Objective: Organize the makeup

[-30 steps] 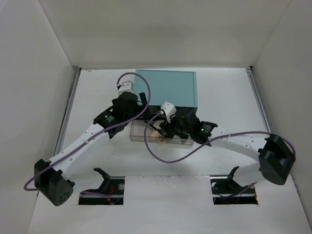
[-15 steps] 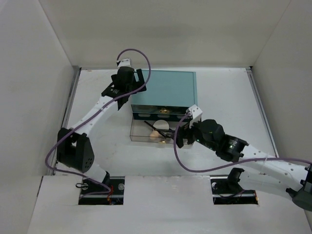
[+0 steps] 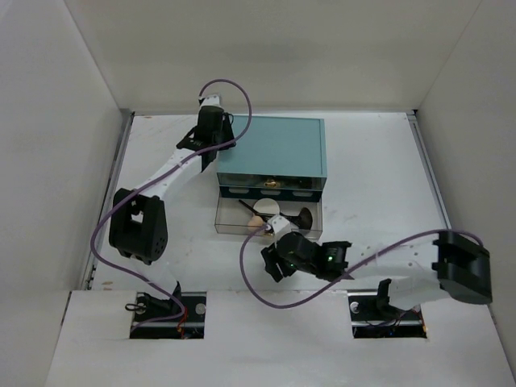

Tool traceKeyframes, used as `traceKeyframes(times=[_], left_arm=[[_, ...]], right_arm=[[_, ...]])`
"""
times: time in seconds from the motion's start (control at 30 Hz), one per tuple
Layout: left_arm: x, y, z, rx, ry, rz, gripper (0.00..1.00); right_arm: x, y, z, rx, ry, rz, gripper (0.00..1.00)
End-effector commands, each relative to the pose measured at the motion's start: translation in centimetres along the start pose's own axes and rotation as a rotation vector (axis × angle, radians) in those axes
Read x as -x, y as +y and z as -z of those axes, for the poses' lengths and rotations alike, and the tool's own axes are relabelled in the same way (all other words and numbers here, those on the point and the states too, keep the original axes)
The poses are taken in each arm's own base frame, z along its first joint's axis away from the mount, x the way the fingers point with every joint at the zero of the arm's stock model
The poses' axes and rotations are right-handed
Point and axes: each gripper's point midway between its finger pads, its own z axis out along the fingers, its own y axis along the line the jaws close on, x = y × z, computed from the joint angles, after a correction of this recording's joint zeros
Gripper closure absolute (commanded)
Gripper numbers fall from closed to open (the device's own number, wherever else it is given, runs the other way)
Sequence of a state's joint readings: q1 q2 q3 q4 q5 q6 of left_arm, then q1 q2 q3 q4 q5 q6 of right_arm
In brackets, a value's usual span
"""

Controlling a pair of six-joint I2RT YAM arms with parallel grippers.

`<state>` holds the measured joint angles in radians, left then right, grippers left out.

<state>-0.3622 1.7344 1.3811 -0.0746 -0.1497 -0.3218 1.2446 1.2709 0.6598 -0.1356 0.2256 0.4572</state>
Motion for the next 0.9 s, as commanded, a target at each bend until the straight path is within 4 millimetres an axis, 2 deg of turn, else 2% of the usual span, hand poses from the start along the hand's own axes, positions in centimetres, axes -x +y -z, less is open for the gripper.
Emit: traceKeyframes(times=[0.0, 0.13, 0.17, 0.2, 0.3, 0.47, 0.6, 0.77, 0.87], left_arm=[[-2.8, -0.2, -0.6, -0.012, 0.062, -0.029, 0.66], [-4.4, 1.2, -0.6, 0.041, 0.081, -0.023, 0.82], [-4.7, 1.5, -0.5, 0.051, 0.081, -0.022, 0.84], [-4.9, 1.6, -0.5, 0.055, 0.082, -0.024, 0.86], [-5.5, 1.9, -0.5, 0.055, 0.086, -0.024, 0.86], [-6.2, 2.0, -0.6, 0.058, 0.104, -0.027, 0.9], [-6.7, 1.5, -0.5, 0.046, 0.111, -0.039, 0.91], [-7.3, 1.5, -0.6, 0.047, 0.126, -0.047, 0.91], [-7.4, 1.1, -0.4, 0.041, 0.127, -0.051, 0.91]], right_arm=[[3.1, 1.5, -2.6, -0.056, -0.109, -0.085, 0.37], [3.1, 0.1, -5.4, -0.211, -0.094, -0.089, 0.57], [3.4, -0.6, -5.9, -0.262, -0.107, -0.097, 0.7], [3.8, -1.5, -6.4, -0.323, -0.123, -0.108, 0.76], [6.0, -4.5, -6.8, -0.501, -0.198, -0.162, 0.85], [9.2, -10.4, -6.9, -0.715, -0.311, -0.248, 0.87], [10.9, -14.8, -7.8, -0.79, -0.344, -0.326, 0.85], [13.5, -17.1, -8.8, -0.793, -0.433, -0.375, 0.85], [14.7, -17.5, -9.5, -0.774, -0.469, -0.373, 0.84]])
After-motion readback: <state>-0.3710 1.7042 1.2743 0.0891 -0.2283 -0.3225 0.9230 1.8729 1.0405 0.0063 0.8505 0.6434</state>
